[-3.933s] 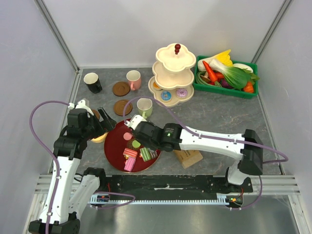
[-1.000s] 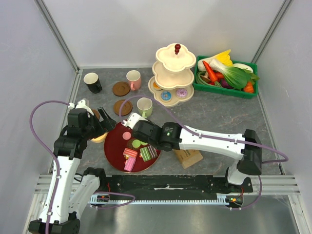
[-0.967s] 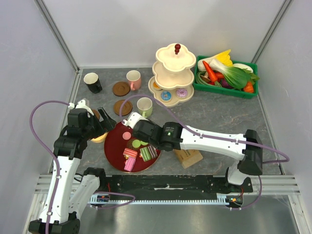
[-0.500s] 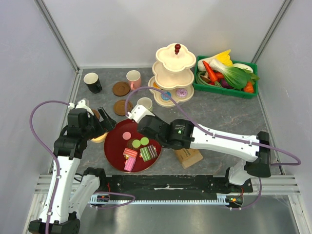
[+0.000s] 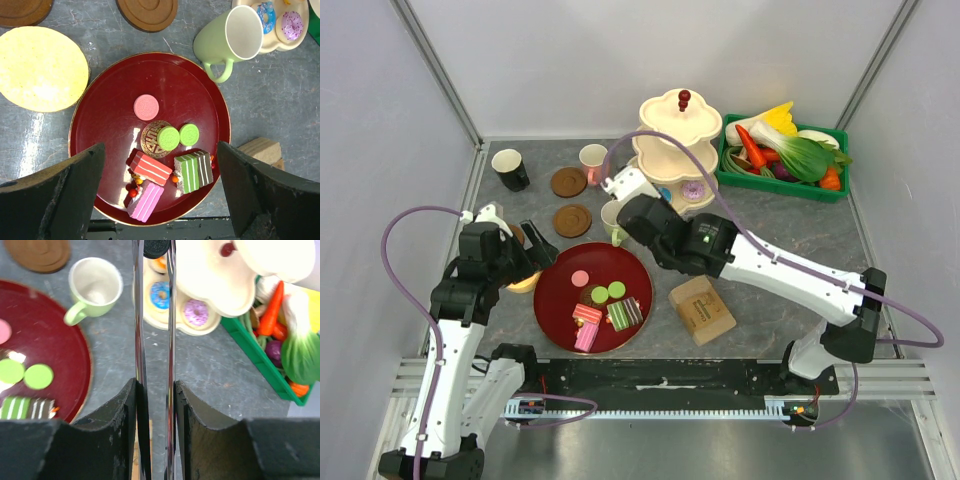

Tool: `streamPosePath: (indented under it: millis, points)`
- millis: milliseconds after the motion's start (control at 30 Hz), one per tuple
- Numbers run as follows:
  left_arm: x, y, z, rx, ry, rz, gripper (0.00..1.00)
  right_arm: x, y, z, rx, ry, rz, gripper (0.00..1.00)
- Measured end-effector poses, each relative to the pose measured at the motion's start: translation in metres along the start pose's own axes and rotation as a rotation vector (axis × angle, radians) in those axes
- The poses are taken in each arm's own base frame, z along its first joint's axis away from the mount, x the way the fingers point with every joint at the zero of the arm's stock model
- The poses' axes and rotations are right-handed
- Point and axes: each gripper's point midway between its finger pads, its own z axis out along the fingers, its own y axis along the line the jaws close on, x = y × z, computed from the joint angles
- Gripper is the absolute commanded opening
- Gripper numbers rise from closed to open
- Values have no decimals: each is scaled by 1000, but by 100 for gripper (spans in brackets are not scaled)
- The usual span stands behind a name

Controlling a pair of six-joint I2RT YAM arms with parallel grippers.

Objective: Serve the afternoon tea

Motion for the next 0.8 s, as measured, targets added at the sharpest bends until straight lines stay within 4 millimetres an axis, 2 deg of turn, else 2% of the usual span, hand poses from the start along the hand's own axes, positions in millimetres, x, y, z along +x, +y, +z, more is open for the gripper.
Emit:
streamPosePath:
  millis: [100, 233, 567, 800]
  points:
    - [0, 0, 1, -1, 2, 0, 98, 0, -26, 16, 68, 19, 32, 38]
    - [0, 0, 2, -4, 7, 0, 98, 1, -44, 39, 127, 44, 50, 38]
    - [1, 1, 4, -9, 15, -1, 98, -5, -51, 103, 196, 89, 29, 38]
    - [1, 1, 4, -11, 14, -1, 98, -5, -56, 134, 228, 112, 31, 38]
